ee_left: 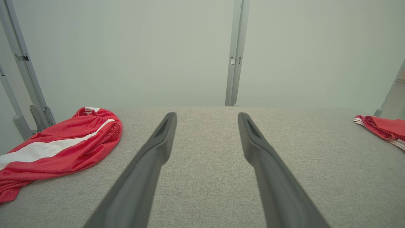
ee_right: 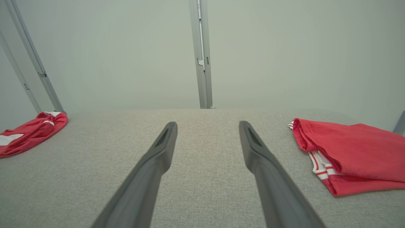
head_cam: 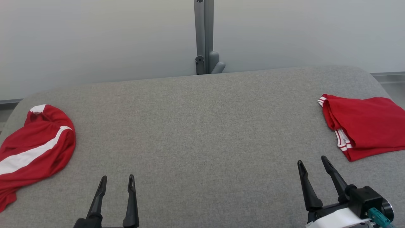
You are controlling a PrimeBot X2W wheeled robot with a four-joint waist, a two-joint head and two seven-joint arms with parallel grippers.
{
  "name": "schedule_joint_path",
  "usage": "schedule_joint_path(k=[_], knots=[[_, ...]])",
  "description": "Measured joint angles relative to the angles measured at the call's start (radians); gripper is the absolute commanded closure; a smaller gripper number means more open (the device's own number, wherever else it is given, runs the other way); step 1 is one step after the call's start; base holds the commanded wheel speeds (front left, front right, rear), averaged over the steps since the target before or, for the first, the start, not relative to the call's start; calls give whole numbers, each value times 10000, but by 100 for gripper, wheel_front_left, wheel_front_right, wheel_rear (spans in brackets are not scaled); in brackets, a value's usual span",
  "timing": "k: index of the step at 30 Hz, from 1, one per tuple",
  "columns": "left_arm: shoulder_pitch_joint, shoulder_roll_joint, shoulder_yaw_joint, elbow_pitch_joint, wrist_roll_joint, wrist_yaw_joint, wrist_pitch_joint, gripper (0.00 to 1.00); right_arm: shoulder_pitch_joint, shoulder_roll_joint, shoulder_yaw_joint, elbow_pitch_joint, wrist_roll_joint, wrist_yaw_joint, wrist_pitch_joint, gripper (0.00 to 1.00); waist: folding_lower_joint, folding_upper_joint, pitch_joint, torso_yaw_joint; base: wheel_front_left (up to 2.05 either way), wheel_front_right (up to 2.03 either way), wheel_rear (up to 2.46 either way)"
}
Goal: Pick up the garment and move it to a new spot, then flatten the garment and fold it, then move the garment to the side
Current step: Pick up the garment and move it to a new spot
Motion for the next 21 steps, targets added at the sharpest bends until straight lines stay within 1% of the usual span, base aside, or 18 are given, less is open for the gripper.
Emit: schedule_joint_path(k=[15, 20, 21], knots=[[12, 0, -50, -27, 8, 12, 0, 0, 52, -31, 48, 10, 2, 0, 0, 0, 0, 0, 29, 211, 0, 0, 0], [-17, 0, -71, -23, 86, 6, 0, 0, 60, -15, 84, 0, 15, 0, 0, 0, 0, 0, 65, 485, 0, 0, 0], [-36, -2, -88, -42, 82, 25, 0, 0, 73, -13, 104, -2, 17, 0, 0, 0, 0, 0, 83, 658, 0, 0, 0]])
